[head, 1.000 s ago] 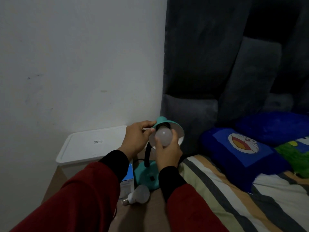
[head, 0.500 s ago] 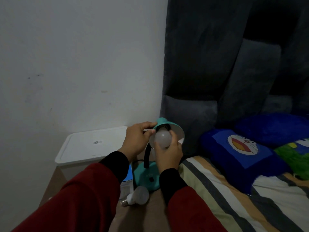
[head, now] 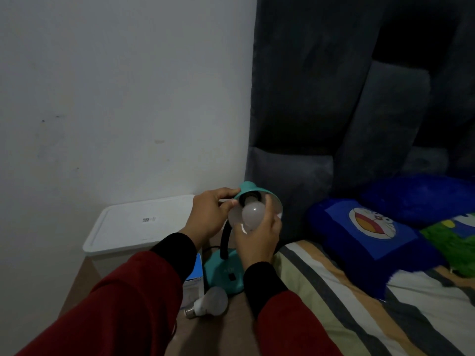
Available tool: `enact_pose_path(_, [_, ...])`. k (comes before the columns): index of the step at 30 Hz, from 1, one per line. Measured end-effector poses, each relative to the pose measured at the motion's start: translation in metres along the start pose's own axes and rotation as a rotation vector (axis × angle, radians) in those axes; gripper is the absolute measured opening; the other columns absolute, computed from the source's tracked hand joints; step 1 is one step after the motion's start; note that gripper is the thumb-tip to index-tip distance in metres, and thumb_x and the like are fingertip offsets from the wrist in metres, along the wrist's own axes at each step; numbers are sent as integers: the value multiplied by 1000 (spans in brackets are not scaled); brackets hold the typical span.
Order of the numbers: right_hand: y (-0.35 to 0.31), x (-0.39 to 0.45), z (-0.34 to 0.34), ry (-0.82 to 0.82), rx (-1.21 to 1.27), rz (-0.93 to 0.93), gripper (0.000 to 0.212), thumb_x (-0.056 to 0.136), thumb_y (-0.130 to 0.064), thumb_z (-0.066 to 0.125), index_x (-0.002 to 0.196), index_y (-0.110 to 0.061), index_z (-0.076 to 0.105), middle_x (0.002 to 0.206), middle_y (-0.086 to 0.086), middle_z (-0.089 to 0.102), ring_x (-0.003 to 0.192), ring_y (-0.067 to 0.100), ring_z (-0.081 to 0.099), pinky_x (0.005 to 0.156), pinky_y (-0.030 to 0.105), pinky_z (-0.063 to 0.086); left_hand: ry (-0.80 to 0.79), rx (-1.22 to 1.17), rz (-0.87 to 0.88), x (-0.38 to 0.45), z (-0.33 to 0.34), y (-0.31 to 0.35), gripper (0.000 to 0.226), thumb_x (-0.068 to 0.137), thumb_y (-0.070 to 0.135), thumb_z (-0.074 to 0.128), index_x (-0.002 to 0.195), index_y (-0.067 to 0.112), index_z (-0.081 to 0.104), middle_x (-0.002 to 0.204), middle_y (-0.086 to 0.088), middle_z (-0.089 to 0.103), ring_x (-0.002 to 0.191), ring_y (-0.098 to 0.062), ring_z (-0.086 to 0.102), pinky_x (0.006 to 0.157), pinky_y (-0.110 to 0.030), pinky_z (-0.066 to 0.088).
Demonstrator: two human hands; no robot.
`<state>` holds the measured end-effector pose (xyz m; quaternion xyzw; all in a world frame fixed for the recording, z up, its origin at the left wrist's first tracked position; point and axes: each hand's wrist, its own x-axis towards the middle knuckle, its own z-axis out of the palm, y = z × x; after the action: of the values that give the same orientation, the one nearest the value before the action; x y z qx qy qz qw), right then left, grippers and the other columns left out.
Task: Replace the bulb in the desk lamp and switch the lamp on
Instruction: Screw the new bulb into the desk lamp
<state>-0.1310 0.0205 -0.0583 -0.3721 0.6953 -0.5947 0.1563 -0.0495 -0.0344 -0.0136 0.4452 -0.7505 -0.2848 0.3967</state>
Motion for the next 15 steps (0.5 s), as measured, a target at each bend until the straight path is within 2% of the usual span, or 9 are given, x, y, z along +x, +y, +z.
enact_pose_path(2, [3,0,2,11,-3,-10,64,83,-16,67,139,-24,37,136,13,43,120,27,51,92,24,43,1,-3,-2,-1,0,0,32,91,13,59,122,17,65,121,-2,69,101,-3,58,87,-6,39])
enact_pose_path(4, [2,1,2,5,37,56,60,86,-32,63,139,-21,36,133,15,52,114,27,57,86,25,46,2,-14,-5,0,0,0,32,91,12,59,122,16,65,122,-2,68,107,-7,61,91,-9,40])
enact_pose_path(6, [1,2,0,-13,50,63,70,85,-37,63,143,-21,28,142,16,44,122,29,52,93,29,45,-4,-16,-6,0,-1,0,32,91,12,59,122,16,65,123,-2,68,105,-7,61,93,-13,42])
enact_pose_path(8, [0,2,-1,-36,13,34,78,83,-27,68,145,-26,21,148,14,30,130,29,42,102,34,42,-4,-11,-2,0,-1,0,32,91,12,59,122,16,65,123,-3,68,99,-4,58,92,-13,42])
enact_pose_path(10, [1,1,0,-33,-27,16,71,83,-19,66,143,-26,28,143,14,36,126,29,46,100,35,45,3,-11,-2,0,1,1,32,91,12,59,122,16,65,122,-2,68,98,-3,57,91,-12,40])
enact_pose_path(13, [2,3,1,-7,1,60,65,85,-37,63,140,-17,34,135,17,52,117,30,56,95,35,49,4,2,-5,0,0,1,32,91,13,59,122,17,65,124,-2,68,104,-5,59,94,-13,40])
enact_pose_path(15, [-1,5,-1,-21,-11,74,78,82,-41,65,144,-13,27,143,18,41,125,31,48,100,34,43,-2,7,-3,0,-1,1,32,91,12,59,123,17,65,124,-2,68,104,-4,58,94,-12,40])
